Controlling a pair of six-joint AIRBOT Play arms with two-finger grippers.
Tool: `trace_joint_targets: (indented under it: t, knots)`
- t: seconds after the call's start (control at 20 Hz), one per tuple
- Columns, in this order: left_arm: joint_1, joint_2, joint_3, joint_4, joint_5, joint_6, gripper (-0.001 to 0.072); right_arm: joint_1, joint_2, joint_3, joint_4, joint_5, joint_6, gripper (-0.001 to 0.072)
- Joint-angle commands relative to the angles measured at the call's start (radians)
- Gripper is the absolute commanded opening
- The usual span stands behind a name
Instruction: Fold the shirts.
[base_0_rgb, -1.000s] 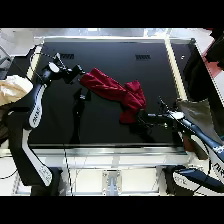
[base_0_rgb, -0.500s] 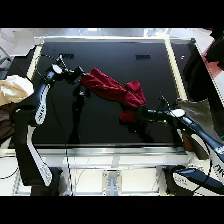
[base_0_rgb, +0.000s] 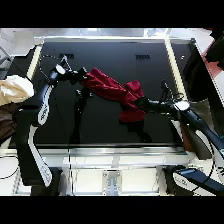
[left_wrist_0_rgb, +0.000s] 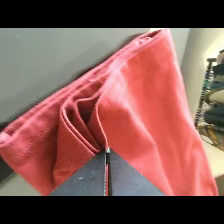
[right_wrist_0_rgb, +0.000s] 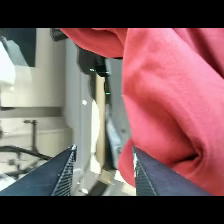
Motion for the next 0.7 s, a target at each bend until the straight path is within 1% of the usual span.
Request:
trace_joint_targets:
  t: [0.0,0.1,0.15,0.4,0.65]
  knots:
    - [0.014,0.022,0.017,-0.019,-0.026,0.013,0.0008,-0.02,0.003,0.012,-0.177,0.035,0.085,0.0409]
    - [0.032,0.05,0.017,0.0,-0.044,0.012,0.0008,-0.051,0.003,0.012,-0.343,0.079,0.211,0.041]
    - [0.041,0.063,0.017,0.018,-0.054,0.012,0.0007,-0.055,0.003,0.012,-0.37,0.09,0.235,0.041]
    - [0.059,0.092,0.017,0.03,-0.112,0.012,0.0008,-0.051,0.002,0.015,-0.404,0.027,0.233,0.041]
    - [0.059,0.093,0.017,0.03,-0.114,0.012,0.0007,-0.045,-0.051,0.015,-0.41,-0.023,0.233,0.0409]
